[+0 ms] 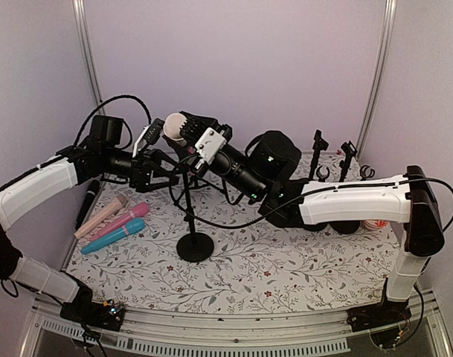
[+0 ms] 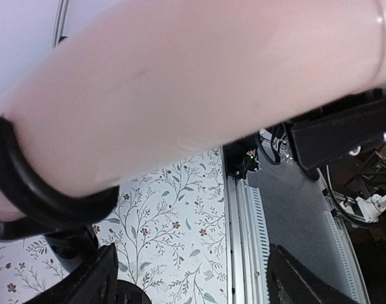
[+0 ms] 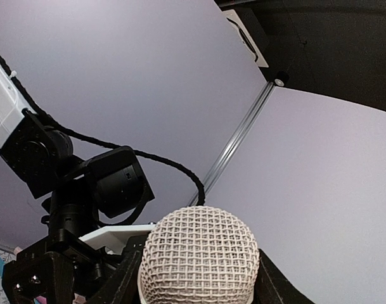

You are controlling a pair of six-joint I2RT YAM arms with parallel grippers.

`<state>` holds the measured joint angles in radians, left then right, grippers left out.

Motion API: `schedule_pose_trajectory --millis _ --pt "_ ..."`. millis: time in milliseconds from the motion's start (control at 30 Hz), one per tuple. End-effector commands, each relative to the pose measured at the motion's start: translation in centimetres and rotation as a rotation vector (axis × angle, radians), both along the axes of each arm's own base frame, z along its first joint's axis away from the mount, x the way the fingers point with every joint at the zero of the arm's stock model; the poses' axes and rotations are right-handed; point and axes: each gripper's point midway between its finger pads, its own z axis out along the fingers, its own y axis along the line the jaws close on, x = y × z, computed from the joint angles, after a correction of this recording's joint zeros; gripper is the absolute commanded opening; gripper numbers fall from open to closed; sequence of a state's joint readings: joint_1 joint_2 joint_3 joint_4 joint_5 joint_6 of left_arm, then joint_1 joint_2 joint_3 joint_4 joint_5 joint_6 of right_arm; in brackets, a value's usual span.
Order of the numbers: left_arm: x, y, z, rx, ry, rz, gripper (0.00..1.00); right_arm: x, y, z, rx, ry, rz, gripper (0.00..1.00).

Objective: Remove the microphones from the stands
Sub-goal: Hold the microphone from the microphone stand, then hold the microphone stand at the center of the board.

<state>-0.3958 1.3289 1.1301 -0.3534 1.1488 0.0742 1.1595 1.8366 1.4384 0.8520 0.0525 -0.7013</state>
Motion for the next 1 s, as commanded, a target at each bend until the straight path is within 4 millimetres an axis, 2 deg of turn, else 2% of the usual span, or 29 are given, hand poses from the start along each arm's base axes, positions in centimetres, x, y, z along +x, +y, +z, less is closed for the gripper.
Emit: schedule_pose_trajectory --millis 0,300,367,500,667,800,967 --pt "1.3 -0.8 -0.5 0.000 -0.036 0.023 0.79 -2.1 -3.0 6.9 0.226 -0.107 -0.015 0.00" --pt "1.6 -0.1 -1.3 0.038 -0.072 0.064 0.76 -2.3 -3.9 5.4 0.197 -0.086 -0.042 0.00" --pt "1.6 0.1 -1.6 0.041 -0.070 0.071 0.78 -2.3 -4.2 5.2 0.195 -0.082 -0.042 0.00" --pt "2.3 -0.1 -2.0 0.047 -0.053 0.094 0.89 -2.6 -4.4 5.2 0.200 -0.072 -0.025 0.00" --pt "2.4 -1.1 -2.2 0.020 -0.001 0.054 0.90 -3.0 -4.1 4.9 0.199 -0.061 -0.006 0.00" --pt "2.1 -2.2 -1.8 -0.016 0.037 0.007 0.87 -3.1 -3.9 4.7 0.198 -0.056 0.003 0.00" --pt "2.8 -2.8 -1.6 -0.020 0.037 -0.003 0.78 -3.4 -3.8 4.5 0.198 -0.051 0.014 0.00"
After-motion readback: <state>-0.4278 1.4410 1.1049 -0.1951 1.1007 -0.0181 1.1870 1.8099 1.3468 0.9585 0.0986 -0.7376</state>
